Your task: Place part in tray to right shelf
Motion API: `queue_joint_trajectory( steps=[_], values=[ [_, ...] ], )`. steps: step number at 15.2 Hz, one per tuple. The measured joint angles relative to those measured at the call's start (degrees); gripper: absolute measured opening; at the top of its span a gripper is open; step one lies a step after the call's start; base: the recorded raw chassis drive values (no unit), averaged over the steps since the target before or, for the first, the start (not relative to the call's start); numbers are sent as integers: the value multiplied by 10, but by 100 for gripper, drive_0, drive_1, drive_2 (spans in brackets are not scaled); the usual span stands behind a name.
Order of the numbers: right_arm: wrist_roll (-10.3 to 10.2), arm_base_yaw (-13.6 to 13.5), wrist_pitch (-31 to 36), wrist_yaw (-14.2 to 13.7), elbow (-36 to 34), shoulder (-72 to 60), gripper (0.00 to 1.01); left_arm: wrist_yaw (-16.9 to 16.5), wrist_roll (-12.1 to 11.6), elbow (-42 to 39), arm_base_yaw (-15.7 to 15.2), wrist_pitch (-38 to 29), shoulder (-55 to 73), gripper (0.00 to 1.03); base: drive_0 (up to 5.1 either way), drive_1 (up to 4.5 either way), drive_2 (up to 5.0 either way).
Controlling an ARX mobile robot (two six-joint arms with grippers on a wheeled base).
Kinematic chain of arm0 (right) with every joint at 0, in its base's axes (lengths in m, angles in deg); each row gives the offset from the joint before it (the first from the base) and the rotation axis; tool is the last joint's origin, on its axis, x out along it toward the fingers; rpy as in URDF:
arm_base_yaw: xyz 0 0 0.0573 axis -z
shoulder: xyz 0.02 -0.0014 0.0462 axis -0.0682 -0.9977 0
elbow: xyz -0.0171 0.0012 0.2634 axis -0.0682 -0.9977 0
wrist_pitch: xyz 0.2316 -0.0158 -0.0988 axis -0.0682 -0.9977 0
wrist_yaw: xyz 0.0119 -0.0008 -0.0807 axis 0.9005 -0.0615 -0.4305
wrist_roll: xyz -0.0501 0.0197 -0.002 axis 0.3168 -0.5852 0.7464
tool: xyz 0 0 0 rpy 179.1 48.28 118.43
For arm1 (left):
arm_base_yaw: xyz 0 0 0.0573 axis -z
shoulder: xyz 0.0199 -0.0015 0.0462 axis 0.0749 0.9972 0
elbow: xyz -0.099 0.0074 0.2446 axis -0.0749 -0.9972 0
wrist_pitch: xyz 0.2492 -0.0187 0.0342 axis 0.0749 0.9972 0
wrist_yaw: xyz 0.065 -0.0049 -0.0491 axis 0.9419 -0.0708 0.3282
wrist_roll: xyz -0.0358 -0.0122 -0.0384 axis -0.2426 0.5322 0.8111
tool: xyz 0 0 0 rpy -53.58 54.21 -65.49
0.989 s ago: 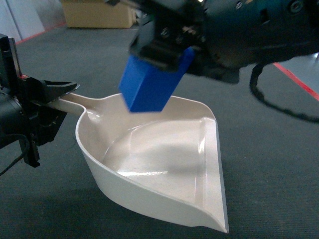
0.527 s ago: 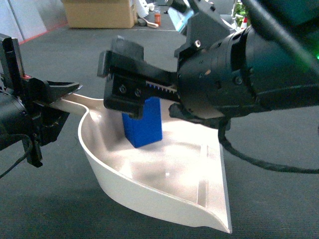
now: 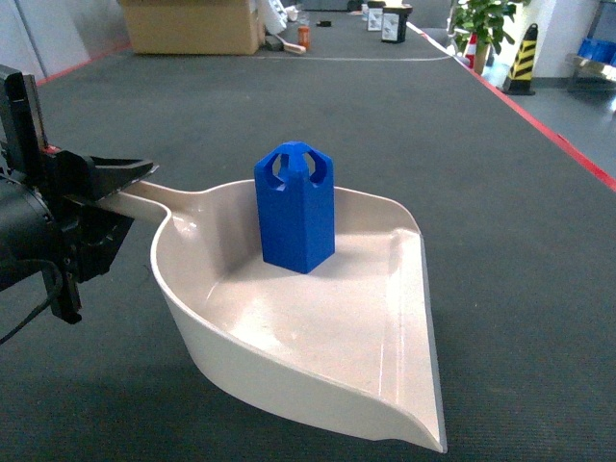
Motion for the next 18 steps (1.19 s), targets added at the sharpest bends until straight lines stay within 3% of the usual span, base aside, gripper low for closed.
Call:
queue_joint_trajectory(
  steps=[2, 4, 6, 7, 8, 9, 11, 15, 16, 17, 18],
  values=[
    [71, 53, 21, -48, -72, 66, 98, 1, 0, 0, 0, 0, 0, 15, 0, 0, 0],
    [118, 106, 35, -68, -156, 132, 98, 0, 0, 0, 0, 0, 0, 15, 0, 0, 0],
    [146, 106, 35, -66, -226, 204, 98, 0, 0, 0, 0, 0, 0, 15, 0, 0, 0],
    [147, 104, 62, -70, -231, 202, 96, -1, 0, 0, 0, 0, 0, 15, 0, 0, 0],
    [124, 113, 130, -73, -257, 208, 83, -1, 0, 0, 0, 0, 0, 15, 0, 0, 0],
    [109, 128, 145, -66, -294, 232, 71, -1, 0, 0, 0, 1, 0, 15, 0, 0, 0],
    [97, 151, 145, -50, -339, 269, 49, 0, 0, 0, -1, 0, 0, 15, 0, 0, 0],
    [96, 183, 128, -15, -401, 349, 1, -1, 0, 0, -1, 0, 0, 15, 0, 0, 0],
    [91, 198, 118, 2, -413, 369, 2, -1, 0, 0, -1, 0, 0, 15, 0, 0, 0],
    [91, 230, 109, 38, -421, 388, 2, -2, 0, 0, -1, 0, 0, 15, 0, 0, 0],
    [90, 243, 99, 38, -428, 408, 2, -3, 0, 0, -1, 0, 0, 15, 0, 0, 0]
  ],
)
